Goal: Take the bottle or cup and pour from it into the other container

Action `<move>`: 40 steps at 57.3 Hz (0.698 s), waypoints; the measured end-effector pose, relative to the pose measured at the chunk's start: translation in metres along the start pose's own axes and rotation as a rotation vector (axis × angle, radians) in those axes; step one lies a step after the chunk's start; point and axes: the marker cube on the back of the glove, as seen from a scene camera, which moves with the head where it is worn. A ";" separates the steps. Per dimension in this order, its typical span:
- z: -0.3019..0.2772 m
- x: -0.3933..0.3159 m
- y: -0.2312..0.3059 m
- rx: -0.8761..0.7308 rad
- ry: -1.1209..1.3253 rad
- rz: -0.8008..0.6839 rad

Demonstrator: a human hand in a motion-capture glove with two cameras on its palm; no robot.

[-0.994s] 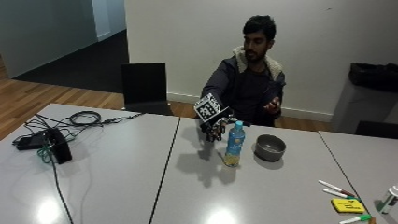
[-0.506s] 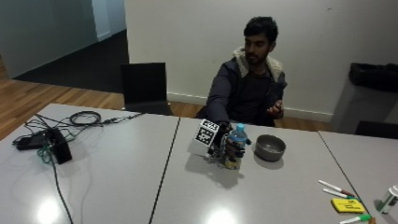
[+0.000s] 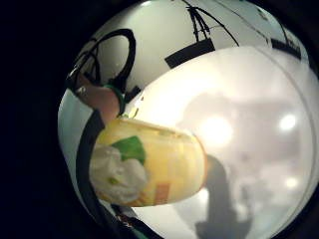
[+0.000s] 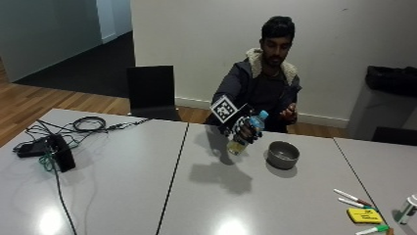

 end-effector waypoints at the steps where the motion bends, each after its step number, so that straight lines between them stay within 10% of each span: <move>1: -0.004 -0.006 0.001 -0.015 0.044 -0.004; 40: 0.022 -0.121 0.043 -0.170 1.250 -0.395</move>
